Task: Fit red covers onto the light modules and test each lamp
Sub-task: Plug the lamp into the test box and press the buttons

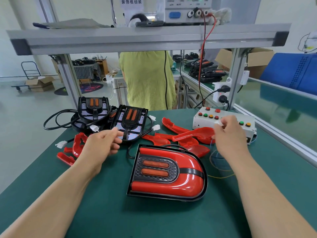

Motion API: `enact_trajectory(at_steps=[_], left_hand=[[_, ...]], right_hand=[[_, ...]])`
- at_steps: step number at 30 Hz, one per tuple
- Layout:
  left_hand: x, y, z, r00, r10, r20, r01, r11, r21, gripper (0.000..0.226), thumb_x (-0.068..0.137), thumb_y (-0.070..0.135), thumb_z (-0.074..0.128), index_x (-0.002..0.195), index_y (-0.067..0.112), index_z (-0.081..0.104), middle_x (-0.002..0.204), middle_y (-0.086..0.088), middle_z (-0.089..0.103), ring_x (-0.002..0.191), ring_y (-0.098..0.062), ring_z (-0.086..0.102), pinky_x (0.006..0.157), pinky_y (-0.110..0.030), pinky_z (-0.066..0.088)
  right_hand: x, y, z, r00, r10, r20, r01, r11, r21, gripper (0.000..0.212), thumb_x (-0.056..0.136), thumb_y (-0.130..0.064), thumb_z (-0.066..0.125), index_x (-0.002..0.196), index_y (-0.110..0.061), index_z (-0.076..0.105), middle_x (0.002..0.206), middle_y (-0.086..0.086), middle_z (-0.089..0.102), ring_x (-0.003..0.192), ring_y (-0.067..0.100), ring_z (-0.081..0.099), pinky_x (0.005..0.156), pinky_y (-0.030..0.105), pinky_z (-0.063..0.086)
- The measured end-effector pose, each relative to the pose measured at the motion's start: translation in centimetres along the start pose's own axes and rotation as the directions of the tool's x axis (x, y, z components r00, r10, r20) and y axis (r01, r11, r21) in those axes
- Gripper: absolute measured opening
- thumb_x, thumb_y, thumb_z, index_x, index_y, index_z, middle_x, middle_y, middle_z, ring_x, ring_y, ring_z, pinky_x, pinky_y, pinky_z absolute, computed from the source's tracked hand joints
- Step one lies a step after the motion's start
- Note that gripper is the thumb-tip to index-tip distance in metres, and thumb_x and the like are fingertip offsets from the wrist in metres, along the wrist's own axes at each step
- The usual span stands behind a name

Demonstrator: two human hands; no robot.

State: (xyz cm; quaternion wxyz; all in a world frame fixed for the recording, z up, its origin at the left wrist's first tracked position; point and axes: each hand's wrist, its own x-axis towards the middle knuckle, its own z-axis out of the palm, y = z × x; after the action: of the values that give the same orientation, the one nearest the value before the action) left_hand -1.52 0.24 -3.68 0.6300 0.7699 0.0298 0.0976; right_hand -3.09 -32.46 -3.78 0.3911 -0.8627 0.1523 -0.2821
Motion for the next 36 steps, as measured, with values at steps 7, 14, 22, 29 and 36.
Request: enact_trajectory(at_steps=[7, 14, 22, 29, 36], left_hand=[[-0.6, -1.3, 1.4, 0.988, 0.074, 0.135, -0.144, 0.753, 0.642, 0.020, 0.092, 0.044, 0.061, 0.086, 0.027, 0.070, 0.080, 0.006, 0.070, 0.076, -0.013, 0.066, 0.069, -0.029, 0.049], [-1.2, -0.9, 2.9, 0.993, -0.046, 0.111, -0.047, 0.702, 0.711, 0.026, 0.087, 0.021, 0.067, 0.112, 0.013, 0.066, 0.101, -0.008, 0.068, 0.097, -0.029, 0.061, 0.090, -0.038, 0.049], [-1.4, -0.6, 2.6, 0.977, -0.146, 0.154, 0.070, 0.906, 0.417, 0.004, 0.067, 0.010, 0.067, 0.071, 0.009, 0.066, 0.068, -0.016, 0.062, 0.066, -0.020, 0.047, 0.063, -0.036, 0.044], [-1.1, -0.4, 2.8, 0.993, 0.022, 0.112, -0.044, 0.978, 0.202, 0.024, 0.086, -0.004, 0.063, 0.089, 0.015, 0.075, 0.083, -0.005, 0.075, 0.076, -0.020, 0.065, 0.077, -0.031, 0.054], [-0.6, -1.0, 2.5, 0.946, 0.307, 0.105, -0.325, 0.892, 0.314, 0.035, 0.089, -0.001, 0.059, 0.096, 0.033, 0.066, 0.085, 0.007, 0.050, 0.069, -0.001, 0.047, 0.065, -0.008, 0.037]], right_hand=[[-1.7, -1.5, 0.9, 0.875, -0.144, 0.462, 0.111, 0.989, 0.098, 0.008, 0.097, -0.025, 0.057, 0.093, -0.031, 0.060, 0.084, -0.011, 0.073, 0.065, -0.003, 0.062, 0.065, 0.021, 0.044], [-2.2, -1.8, 1.4, 0.807, -0.155, 0.570, 0.150, 0.987, 0.057, 0.004, 0.094, -0.029, 0.064, 0.095, -0.032, 0.066, 0.098, -0.013, 0.070, 0.091, 0.001, 0.063, 0.074, 0.018, 0.046], [-2.3, -1.5, 1.8, 0.786, -0.121, 0.606, 0.069, 0.992, 0.109, 0.006, 0.091, -0.029, 0.070, 0.096, -0.031, 0.070, 0.094, -0.013, 0.072, 0.087, 0.000, 0.066, 0.076, 0.019, 0.049], [-2.2, -1.2, 1.6, 0.853, -0.106, 0.511, 0.047, 0.991, 0.128, 0.006, 0.089, -0.023, 0.071, 0.094, -0.021, 0.074, 0.091, -0.005, 0.072, 0.084, 0.009, 0.065, 0.071, 0.023, 0.047], [-1.6, -1.1, 1.9, 0.934, -0.011, 0.356, -0.064, 0.978, 0.199, 0.008, 0.096, -0.025, 0.060, 0.104, -0.025, 0.060, 0.087, -0.007, 0.062, 0.072, 0.006, 0.054, 0.055, 0.018, 0.039]])
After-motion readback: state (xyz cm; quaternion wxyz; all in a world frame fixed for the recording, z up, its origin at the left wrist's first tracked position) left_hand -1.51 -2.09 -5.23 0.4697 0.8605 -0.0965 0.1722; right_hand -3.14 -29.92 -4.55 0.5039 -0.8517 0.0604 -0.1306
